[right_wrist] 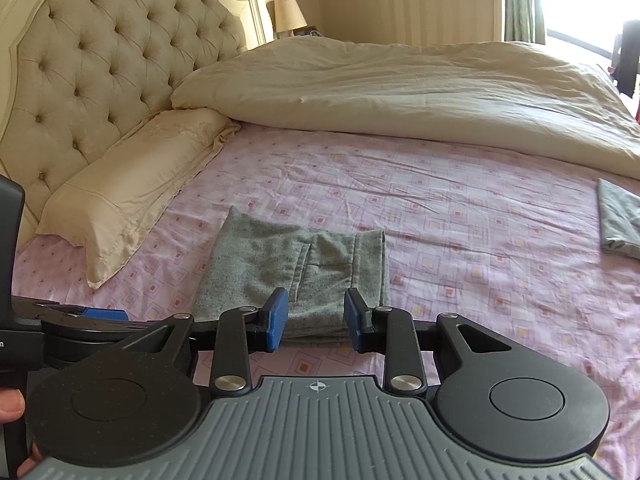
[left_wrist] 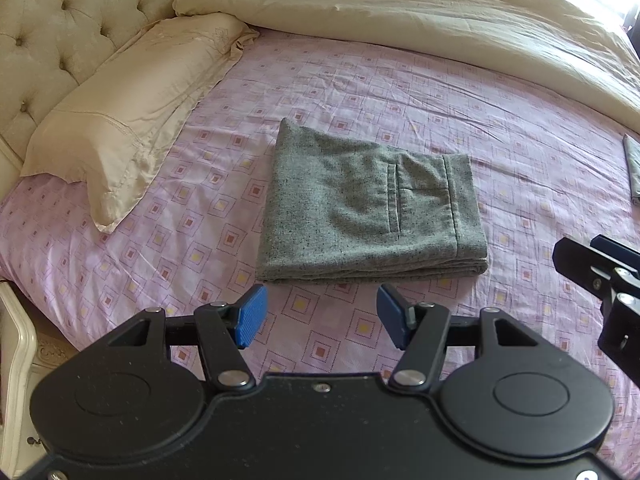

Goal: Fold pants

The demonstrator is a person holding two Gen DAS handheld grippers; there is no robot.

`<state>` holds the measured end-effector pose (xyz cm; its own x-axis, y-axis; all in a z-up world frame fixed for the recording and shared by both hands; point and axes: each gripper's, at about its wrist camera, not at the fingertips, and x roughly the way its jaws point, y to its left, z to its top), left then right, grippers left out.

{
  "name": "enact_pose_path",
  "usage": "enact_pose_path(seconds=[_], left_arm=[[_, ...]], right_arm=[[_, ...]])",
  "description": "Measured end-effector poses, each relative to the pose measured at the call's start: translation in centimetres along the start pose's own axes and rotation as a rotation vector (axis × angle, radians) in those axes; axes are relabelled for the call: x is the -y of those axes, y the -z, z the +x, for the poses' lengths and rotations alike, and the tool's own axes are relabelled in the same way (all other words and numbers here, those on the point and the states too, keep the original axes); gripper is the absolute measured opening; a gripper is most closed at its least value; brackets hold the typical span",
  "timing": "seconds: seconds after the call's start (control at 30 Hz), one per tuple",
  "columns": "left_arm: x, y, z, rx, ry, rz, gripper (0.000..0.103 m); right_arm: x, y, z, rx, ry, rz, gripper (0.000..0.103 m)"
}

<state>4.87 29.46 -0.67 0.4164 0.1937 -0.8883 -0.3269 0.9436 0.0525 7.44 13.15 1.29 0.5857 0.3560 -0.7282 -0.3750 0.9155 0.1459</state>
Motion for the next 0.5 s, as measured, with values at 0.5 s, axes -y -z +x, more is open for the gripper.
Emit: enact_pose_path(seconds=[0.5], left_arm=[[0.1, 1.0, 0.2, -0.027, -0.025, -0.008, 0.065]], right_arm=[[0.7, 1.0, 1.0, -0.051, -0.022, 0.018, 0.03]])
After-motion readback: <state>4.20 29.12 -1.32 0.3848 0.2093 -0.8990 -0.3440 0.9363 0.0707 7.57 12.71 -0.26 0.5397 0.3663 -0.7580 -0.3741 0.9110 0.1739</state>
